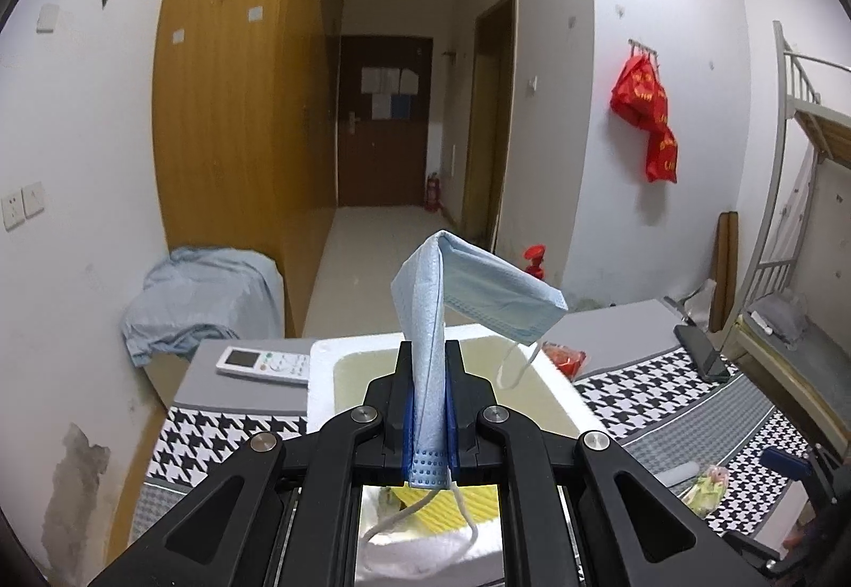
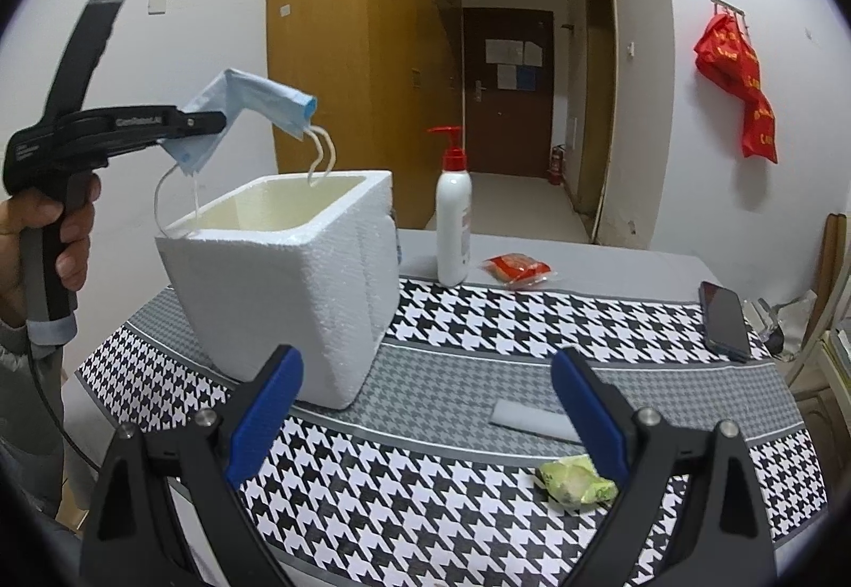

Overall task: Organize soft objects
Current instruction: 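Lower the mask into the box and open the left tool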

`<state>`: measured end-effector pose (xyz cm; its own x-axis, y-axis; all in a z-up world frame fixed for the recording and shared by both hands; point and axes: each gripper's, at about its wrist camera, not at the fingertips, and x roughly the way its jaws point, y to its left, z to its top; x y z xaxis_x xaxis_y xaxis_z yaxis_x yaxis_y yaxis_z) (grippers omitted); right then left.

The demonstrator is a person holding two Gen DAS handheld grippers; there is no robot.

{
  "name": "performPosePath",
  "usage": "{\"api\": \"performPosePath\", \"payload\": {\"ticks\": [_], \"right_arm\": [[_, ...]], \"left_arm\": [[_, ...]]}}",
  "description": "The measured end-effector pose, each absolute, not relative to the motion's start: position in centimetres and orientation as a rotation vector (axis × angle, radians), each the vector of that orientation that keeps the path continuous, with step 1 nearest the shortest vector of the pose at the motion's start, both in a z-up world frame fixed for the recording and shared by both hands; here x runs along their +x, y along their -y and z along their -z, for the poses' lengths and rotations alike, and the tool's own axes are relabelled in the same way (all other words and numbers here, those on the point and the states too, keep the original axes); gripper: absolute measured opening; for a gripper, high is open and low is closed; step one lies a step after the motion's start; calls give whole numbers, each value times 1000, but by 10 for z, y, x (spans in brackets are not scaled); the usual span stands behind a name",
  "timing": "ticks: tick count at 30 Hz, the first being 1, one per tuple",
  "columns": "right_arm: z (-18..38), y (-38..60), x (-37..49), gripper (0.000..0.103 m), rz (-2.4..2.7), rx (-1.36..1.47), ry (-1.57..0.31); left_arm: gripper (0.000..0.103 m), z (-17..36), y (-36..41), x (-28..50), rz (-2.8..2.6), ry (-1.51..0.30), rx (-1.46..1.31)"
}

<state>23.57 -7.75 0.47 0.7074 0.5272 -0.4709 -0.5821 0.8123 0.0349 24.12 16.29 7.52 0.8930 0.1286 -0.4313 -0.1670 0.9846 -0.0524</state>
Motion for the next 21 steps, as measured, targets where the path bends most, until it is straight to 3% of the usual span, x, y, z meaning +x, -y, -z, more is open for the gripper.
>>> {"api": "performPosePath", "payload": {"ticks": [12, 14, 15, 17, 18, 19, 21], "right_arm": [[-1, 87, 235, 96, -563, -116, -499], [-1, 88, 235, 96, -557, -114, -501], [-1, 88, 235, 96, -555, -114, -502], [0, 89, 235, 96, -548, -114, -503], [0, 90, 235, 96, -547, -113, -504], [0, 91, 235, 96, -546, -110, -503], [-1, 91, 235, 96, -540, -108, -501]], "left_arm": [[10, -65, -166, 265, -144, -494, -92], [13, -64, -166, 268, -138, -499, -87], [22, -64, -165, 269, -132, -503, -82], [49, -64, -164, 269, -147, -493, -78], [73, -65, -164, 268, -156, -483, -77], [87, -65, -164, 266, -165, -472, -78], [92, -66, -163, 263, -173, -452, -76]]}}
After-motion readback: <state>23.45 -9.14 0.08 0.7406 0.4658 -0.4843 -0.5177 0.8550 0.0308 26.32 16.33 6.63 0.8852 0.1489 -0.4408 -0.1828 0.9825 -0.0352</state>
